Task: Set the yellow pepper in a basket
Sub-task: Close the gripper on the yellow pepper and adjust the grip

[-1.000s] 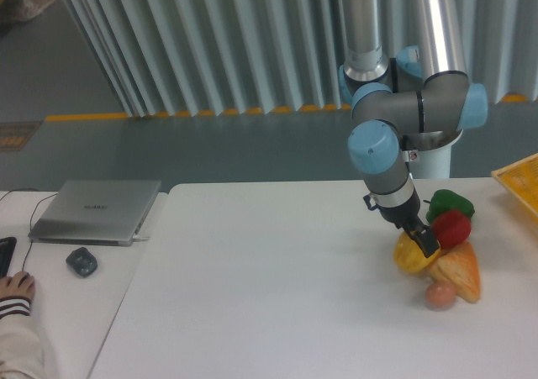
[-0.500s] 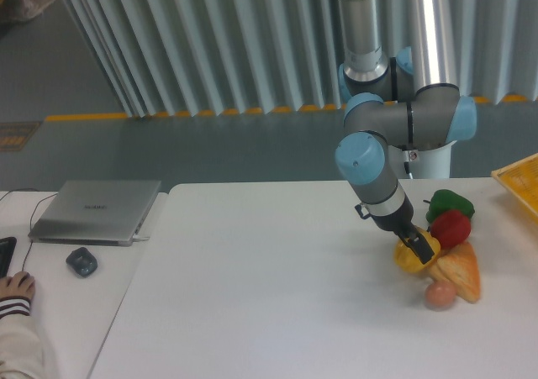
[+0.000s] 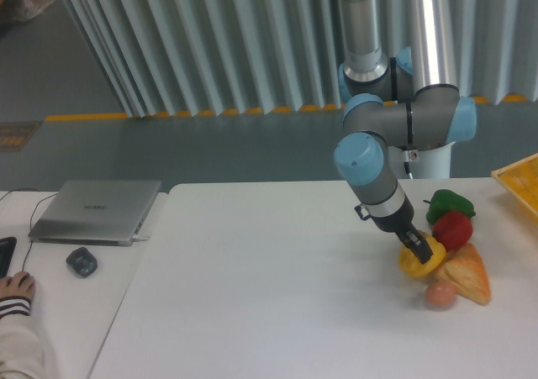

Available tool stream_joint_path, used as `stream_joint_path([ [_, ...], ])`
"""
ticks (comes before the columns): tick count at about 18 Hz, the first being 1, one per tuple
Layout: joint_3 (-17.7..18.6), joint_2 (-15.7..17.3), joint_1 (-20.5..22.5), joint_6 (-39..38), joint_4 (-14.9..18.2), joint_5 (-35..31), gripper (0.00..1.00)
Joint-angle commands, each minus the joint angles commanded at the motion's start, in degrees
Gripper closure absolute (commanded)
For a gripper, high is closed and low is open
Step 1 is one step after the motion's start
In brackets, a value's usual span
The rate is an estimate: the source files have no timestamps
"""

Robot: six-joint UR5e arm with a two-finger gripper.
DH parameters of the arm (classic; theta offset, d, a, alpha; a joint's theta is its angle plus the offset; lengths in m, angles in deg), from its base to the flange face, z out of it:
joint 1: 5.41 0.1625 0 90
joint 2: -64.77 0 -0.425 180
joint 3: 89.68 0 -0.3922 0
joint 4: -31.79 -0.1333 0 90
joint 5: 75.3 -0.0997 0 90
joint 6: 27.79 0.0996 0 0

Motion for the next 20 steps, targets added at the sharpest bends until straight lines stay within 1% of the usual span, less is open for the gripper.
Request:
stream_joint_path([
  [1, -0.17, -0.09, 0.0, 0.09, -0.09, 0.0, 0.34],
  [3, -1.84, -0.17, 0.0, 0.35, 0.52, 0.17, 0.35],
  [4, -2.19, -0.35, 0.0, 0.35, 0.7, 0.26, 0.37],
  [5, -2.28, -0.53, 0.0, 0.09, 0.7, 0.18, 0.39],
  [9, -2.63, -0.35, 0.0, 0.44, 0.97, 0.62, 0.39],
  [11, -3.07, -0.44, 0.0, 0.44, 1.93, 0.62, 0.41],
  [12, -3.34, -0.44, 0.0, 0.26, 2.19, 0.7, 0.5],
  [13, -3.34, -0.44, 0.0, 0.0, 2.2, 0.7, 0.37],
  [14, -3.34, -0.44, 0.0, 0.43, 2.11, 0.7, 0.0],
  [17, -3.34, -0.18, 0.09, 0.44, 2.02, 0.79, 0.0],
  [20, -1.94, -0.26, 0.18, 0.09, 1.93, 0.44, 0.0],
])
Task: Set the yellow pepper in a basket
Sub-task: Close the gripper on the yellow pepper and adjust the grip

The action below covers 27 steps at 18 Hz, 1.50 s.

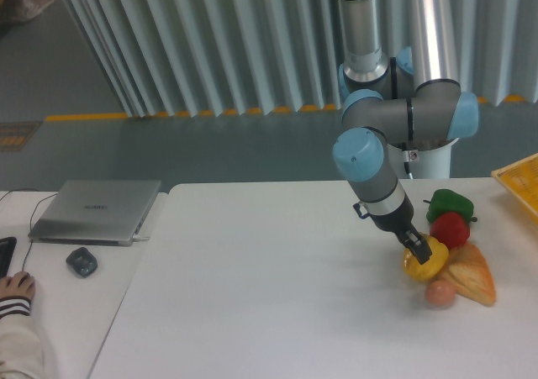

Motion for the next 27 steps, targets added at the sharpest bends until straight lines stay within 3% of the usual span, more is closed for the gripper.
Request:
stream_joint_path([
  [7, 3.25, 0.53, 1.85, -2.46, -0.88, -1.84, 0.0],
  [27, 2.82, -0.53, 1.41, -5.54, -1.76, -1.85, 0.0],
])
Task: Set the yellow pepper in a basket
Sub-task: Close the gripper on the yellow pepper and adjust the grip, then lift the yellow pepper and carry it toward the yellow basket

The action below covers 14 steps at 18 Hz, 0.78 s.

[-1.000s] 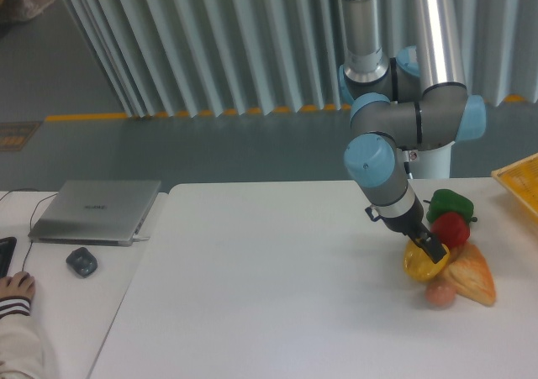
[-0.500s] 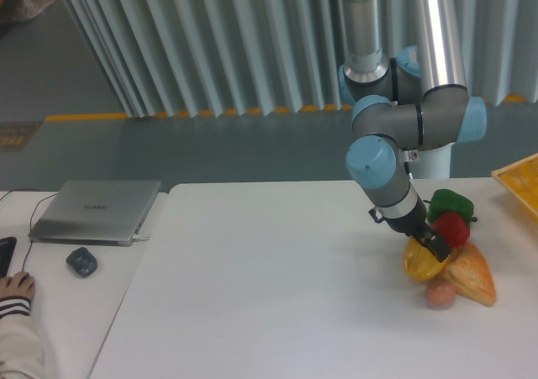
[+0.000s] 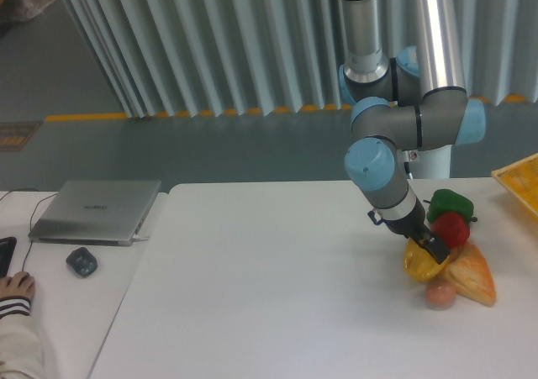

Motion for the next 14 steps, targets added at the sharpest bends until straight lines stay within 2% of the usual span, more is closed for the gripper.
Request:
stream_joint_path([
  [3, -0.09, -0.61, -0.09, 0.0, 0.0, -0.17, 0.05],
  [4, -0.17, -0.62, -0.09, 0.09, 0.0, -0.18, 0.17],
  [6, -0.18, -0.53, -0.09, 0.09, 0.0, -0.18, 0.26],
  [10, -2.02, -0.35, -0.35, 0.62, 0.79, 0.0, 0.37],
  [13, -3.07, -0.18, -0.18, 0.7, 1.58, 0.26, 0.41],
  [14, -4.73, 0.08, 0.09, 0.7, 3.84, 1.57, 0.41],
])
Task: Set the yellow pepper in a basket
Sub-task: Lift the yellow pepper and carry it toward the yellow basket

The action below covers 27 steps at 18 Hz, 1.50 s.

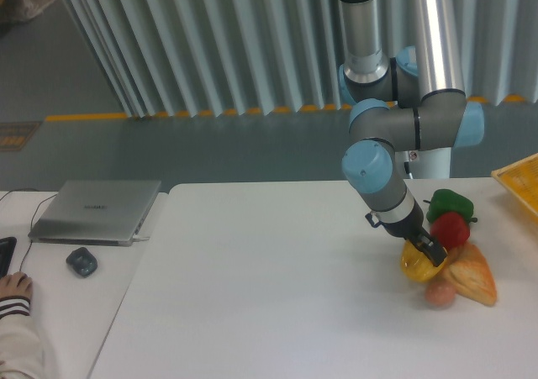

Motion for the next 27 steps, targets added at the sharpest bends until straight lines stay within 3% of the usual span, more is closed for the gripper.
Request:
stream_joint_path([
  [4, -4.23, 0.0, 0.09, 0.52, 3.44, 1.24, 0.41],
  [8, -6.95, 1.32, 1.66, 6.93, 3.54, 5.28, 0.41],
  [14, -7.75, 2.46, 9.04, 23.0, 3.36, 7.21, 0.41],
  [17, -7.84, 4.3, 14.67, 31.09, 3.45, 12.13, 0.41],
  [27, -7.14, 4.49, 23.37, 50.71, 3.45, 16.01, 0.41],
])
